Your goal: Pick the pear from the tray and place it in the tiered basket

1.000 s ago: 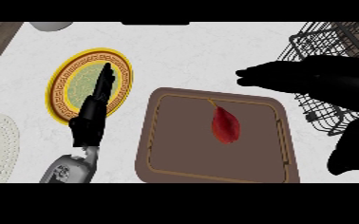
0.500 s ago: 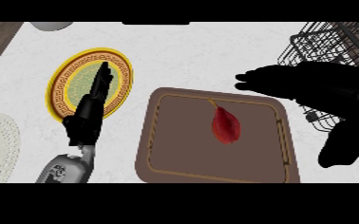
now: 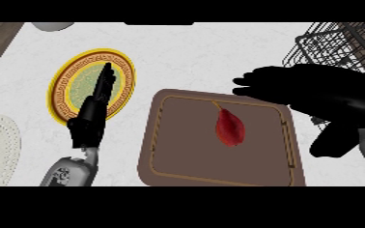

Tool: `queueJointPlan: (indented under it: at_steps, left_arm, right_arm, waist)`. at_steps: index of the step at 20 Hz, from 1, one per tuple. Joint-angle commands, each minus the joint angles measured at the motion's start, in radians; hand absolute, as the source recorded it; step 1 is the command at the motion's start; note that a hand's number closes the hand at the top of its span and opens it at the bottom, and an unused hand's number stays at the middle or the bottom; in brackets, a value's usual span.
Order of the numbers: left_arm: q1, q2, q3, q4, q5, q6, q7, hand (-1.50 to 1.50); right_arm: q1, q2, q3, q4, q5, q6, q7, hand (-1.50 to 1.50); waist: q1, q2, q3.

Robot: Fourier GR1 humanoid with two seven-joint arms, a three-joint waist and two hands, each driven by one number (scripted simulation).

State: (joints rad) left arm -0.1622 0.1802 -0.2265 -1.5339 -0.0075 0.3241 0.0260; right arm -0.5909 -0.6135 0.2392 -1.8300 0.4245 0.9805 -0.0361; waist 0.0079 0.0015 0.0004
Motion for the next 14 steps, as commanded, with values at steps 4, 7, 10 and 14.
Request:
queueJointPlan:
  at_steps: [4, 7, 10, 14]
  left_arm:
    - [-0.078, -0.016, 0.041, -0.011, -0.008, -0.025, 0.099, 0.00]
    - [-0.029, -0.023, 0.042, 0.011, -0.028, -0.032, 0.035, 0.00]
    - [0.042, -0.038, 0.025, -0.044, -0.041, -0.040, 0.008, 0.00]
    - [0.008, -0.035, 0.080, 0.053, -0.015, -0.084, -0.041, 0.00]
  right_arm:
    - [0.001, 0.052, 0.039, 0.030, 0.162, -0.078, -0.072, -1.50]
    - [-0.001, 0.067, 0.047, 0.132, 0.241, -0.132, -0.123, -1.50]
    - [0.031, 0.092, 0.027, 0.116, 0.274, -0.135, -0.109, -1.50]
    - [0.064, 0.074, 0.038, 0.194, 0.329, -0.179, -0.217, -1.50]
  waist:
    - [-0.004, 0.000, 0.000]
    - [0.000, 0.000, 0.000]
    - [-0.002, -0.002, 0.000]
    - [-0.005, 0.000, 0.000]
